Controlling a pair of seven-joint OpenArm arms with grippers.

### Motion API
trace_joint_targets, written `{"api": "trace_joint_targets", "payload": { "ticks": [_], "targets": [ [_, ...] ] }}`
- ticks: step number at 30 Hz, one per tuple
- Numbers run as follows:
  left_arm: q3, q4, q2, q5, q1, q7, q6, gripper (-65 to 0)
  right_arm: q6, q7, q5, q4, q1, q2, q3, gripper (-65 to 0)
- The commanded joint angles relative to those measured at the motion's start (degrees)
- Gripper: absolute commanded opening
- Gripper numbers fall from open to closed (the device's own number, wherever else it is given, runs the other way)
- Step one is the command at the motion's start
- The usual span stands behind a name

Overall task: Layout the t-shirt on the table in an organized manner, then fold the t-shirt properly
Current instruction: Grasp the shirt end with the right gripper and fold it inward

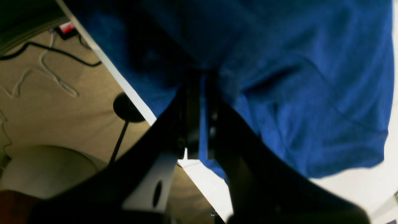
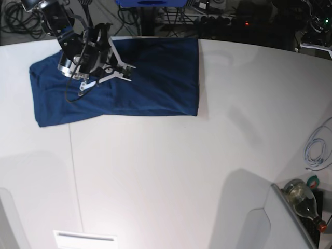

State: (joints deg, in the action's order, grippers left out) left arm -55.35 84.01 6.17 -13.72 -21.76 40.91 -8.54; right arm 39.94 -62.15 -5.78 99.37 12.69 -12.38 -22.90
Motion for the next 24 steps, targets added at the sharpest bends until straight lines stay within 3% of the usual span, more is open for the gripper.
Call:
{"api": "trace_joint_targets", "payload": {
  "ticks": [1, 10, 15, 20, 24],
  "targets": [
    [-0.34, 0.87, 0.99, -0.04, -0.26, -1.04, 0.32, -65.0, 0.06, 0.39, 0.2, 1.51, 0.1, -0.59, 0.7, -62.6],
    [-0.34, 0.87, 0.99, -0.04, 0.7, -1.04, 0.32, -65.0, 0.06, 0.04, 0.2, 8.36, 2.83, -0.23, 7.38, -62.4],
    [-0.25, 0.87, 0.99, -0.04, 0.79, -1.04, 0.32, -65.0, 0.06, -0.22, 0.2, 10.74, 0.81, 4.25, 6.59, -62.4],
    [-0.25, 0.87, 0.99, -0.04, 0.79, -1.04, 0.32, -65.0, 0.06, -2.95, 0.2, 4.94, -4.38, 8.47, 1.75, -62.4],
    [-0.25, 0.78, 0.99, -0.04, 0.62, -1.04, 0.32, -65.0, 0.06, -2.86, 0.2, -1.75, -5.87, 9.17, 1.4, -62.4]
  ]
}}
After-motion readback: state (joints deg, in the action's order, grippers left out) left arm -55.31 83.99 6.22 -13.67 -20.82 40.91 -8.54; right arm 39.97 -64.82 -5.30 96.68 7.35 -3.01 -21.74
